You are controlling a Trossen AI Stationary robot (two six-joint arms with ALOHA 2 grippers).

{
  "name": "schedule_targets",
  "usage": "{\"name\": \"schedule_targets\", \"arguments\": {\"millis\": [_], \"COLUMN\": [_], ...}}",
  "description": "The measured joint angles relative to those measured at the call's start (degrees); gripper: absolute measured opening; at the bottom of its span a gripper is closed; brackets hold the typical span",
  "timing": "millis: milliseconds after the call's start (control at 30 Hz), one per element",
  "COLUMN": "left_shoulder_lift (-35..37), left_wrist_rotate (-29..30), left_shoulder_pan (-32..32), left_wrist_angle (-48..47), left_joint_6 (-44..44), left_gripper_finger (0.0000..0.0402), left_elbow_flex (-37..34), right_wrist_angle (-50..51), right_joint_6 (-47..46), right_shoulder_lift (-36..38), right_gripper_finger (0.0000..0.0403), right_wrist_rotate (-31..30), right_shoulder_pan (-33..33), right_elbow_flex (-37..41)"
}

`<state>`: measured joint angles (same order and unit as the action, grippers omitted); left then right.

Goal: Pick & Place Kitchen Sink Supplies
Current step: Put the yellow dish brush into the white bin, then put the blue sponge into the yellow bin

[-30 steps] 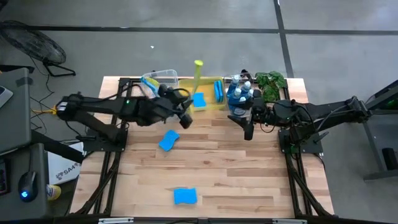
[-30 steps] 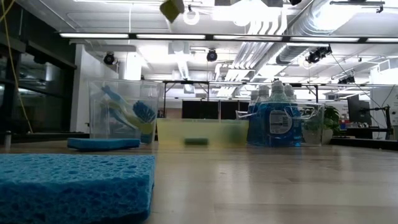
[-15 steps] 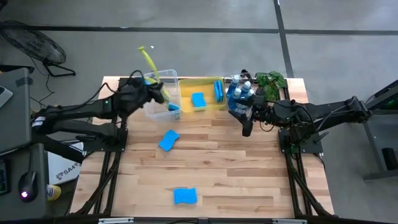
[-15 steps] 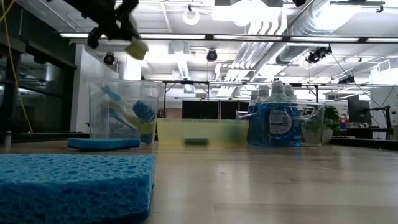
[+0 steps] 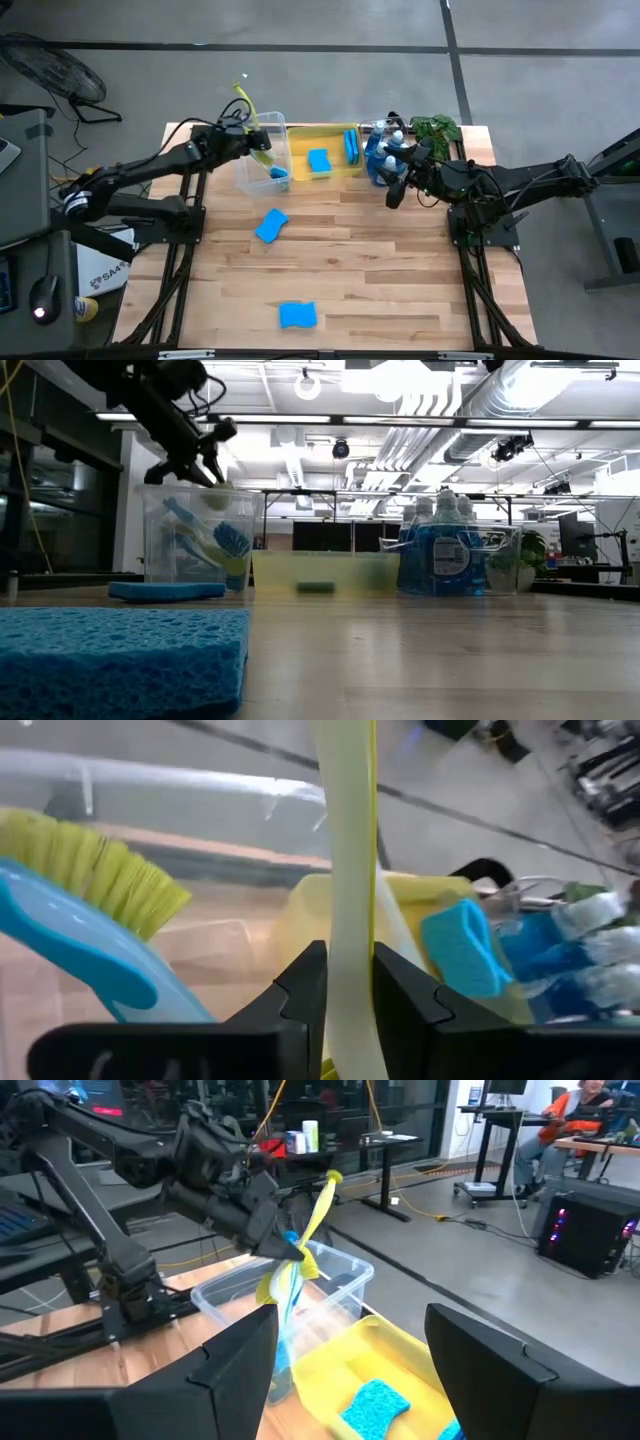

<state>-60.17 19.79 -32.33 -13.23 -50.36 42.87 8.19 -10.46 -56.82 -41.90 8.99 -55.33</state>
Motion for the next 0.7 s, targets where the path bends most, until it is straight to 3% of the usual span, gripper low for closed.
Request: {"name": "schedule_targets", "arguments": {"millis": [233, 400, 700], "left_shoulder_lift": [-4.0, -5.3, -5.3], "left_wrist_rotate": [-2.3, -6.2, -8.0], "left_shoulder_pan": [0.1, 0.1, 0.1], "left_wrist_angle": [0.1, 0.1, -0.2], "left_joint_6": [-0.9, 0.1, 0.4], "left_gripper_finger": [0.0061, 0.0095, 0.0163], "left_elbow_flex": [0.0, 0.2, 0.1], "right_wrist_angle": [0.0, 0.1, 0.5], "right_joint_6": [-0.2, -0.2, -0.2], "right_shoulder_lift": [0.0, 0.0, -0.1], "right_gripper_finger": [0.0248, 0.0248, 0.0248], "right_wrist_rotate": [-0.2, -0.2, 0.3], "right_shoulder_pan": [0.0, 0.0, 0.0], "right_elbow_flex": [0.0, 0.0, 0.0]}}
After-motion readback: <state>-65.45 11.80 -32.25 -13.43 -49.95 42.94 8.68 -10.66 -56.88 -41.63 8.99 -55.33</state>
